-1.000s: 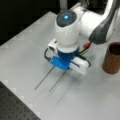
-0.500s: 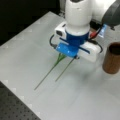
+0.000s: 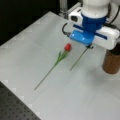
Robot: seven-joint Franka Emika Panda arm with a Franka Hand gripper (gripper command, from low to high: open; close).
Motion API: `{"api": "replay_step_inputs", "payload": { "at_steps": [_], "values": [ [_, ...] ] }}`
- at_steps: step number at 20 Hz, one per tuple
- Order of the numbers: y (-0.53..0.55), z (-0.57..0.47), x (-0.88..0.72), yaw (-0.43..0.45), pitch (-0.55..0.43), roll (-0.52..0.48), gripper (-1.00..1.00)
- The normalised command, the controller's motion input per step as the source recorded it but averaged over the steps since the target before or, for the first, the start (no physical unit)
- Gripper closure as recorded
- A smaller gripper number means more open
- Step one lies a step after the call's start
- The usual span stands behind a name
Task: Flower insertion into a vase
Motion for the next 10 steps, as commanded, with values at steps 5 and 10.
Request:
{"api": "replay_step_inputs", "payload": {
  "at_steps": [5,10],
  "values": [
    [0.44,0.05,-0.65,-0.168,-0.034,0.119,1.0],
    [0.48,-0.02,-0.83,-0.235,-0.035,0.076,1.0]
  ]
}}
